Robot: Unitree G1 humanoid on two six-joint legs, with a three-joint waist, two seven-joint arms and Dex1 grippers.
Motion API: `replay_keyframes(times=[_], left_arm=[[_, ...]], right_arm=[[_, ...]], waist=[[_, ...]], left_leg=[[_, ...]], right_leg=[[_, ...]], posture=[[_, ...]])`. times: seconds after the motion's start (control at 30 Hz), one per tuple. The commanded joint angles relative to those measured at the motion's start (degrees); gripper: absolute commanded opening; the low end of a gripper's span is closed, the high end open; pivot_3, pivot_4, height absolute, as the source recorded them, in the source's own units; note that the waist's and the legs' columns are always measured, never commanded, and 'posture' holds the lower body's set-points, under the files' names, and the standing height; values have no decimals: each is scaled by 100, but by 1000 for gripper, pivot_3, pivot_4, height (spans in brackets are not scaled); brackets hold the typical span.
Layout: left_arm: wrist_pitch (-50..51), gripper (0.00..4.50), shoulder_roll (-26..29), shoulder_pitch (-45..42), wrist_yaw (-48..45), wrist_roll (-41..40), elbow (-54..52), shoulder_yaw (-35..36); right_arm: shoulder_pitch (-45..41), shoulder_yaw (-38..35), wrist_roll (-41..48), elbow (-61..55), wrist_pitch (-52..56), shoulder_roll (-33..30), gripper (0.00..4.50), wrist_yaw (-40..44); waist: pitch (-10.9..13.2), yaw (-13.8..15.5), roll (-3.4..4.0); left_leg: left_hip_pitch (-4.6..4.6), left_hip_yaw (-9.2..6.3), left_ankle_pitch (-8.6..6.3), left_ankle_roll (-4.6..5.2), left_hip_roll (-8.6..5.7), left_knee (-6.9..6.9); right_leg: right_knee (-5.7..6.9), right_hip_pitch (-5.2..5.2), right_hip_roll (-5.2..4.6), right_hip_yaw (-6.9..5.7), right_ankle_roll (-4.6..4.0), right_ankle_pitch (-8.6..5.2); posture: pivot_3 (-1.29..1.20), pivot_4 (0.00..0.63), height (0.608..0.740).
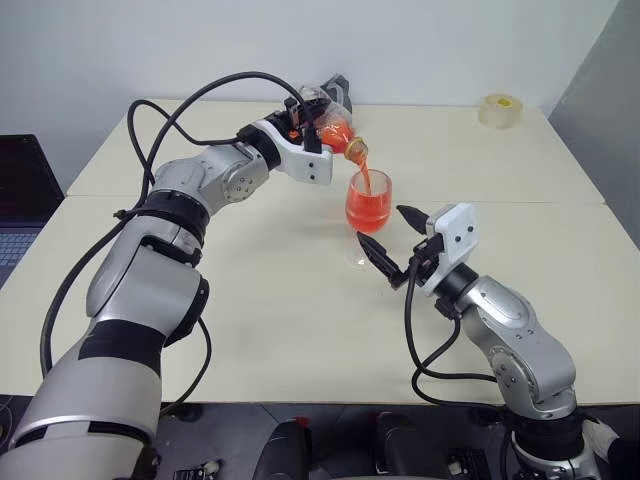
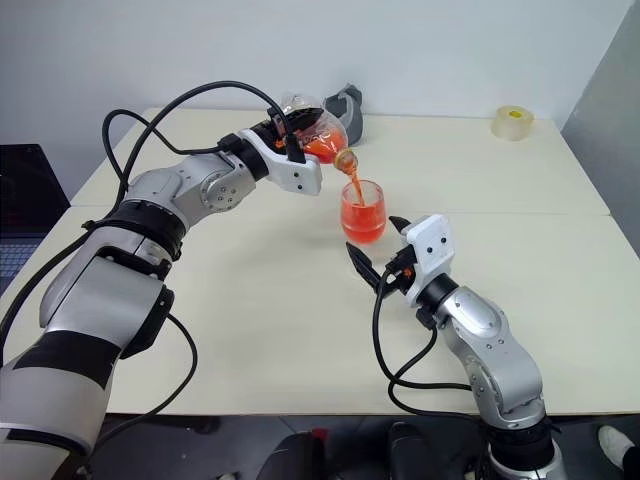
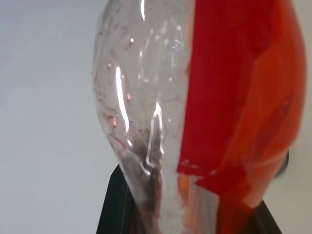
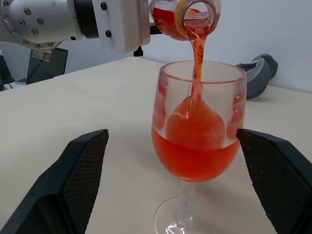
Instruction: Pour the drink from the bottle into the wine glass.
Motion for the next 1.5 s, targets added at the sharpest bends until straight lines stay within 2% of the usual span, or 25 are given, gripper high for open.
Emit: replay_keyframes(times=[0.03,0.6,0.77,0.9,1.1,1.3,1.5], left_arm=[[-71,747,29,-124,-184,-326,-2,206],[-323,746,-169,400,-1336,-1395,-412,663],[180,746,-500,849,-2439,-2762,-598,1534],[1181,746,-693,1391,-3213,-3902,-945,2372],[2439,746,-728,2418,-3500,-5010,-1590,3363],[2891,746,-831,3006,-3370,-5683,-1719,4090],[2825,746,-832,3116,-3185,-5769,-1483,4364]], right_arm=[[-28,11,32,-273,-116,17,4500,15],[-61,17,47,-233,-147,-1,4500,99],[-21,-3,227,-420,-53,-294,4500,473],[-8,-108,845,-737,347,-803,4500,1097],[-316,-48,1202,-675,608,-1343,4500,1584],[-887,391,893,-67,568,-1145,4500,1504],[-1076,625,718,190,424,-1045,4500,1589]], waist=[[0,0,0],[0,-2,0],[-1,-3,1],[-2,-28,2],[-2,-52,2],[-4,-10,-2],[-9,34,-10]], left_leg=[[0,0,0,0,0,0],[0,0,1,-2,0,3],[0,1,2,-4,1,6],[-1,0,2,-4,5,10],[5,-6,-1,2,11,12],[-7,-41,-1,2,10,36],[-23,-72,-3,3,-5,62]], right_leg=[[0,0,0,0,0,0],[2,0,0,1,0,0],[3,0,0,0,-1,0],[5,1,0,-1,-1,1],[16,1,4,-1,-2,1],[18,3,3,-5,-2,1],[13,11,-9,-11,-1,1]], posture=[[0,150,740],[0,150,740],[0,150,740],[0,150,740],[0,150,740],[0,150,740],[0,150,740]])
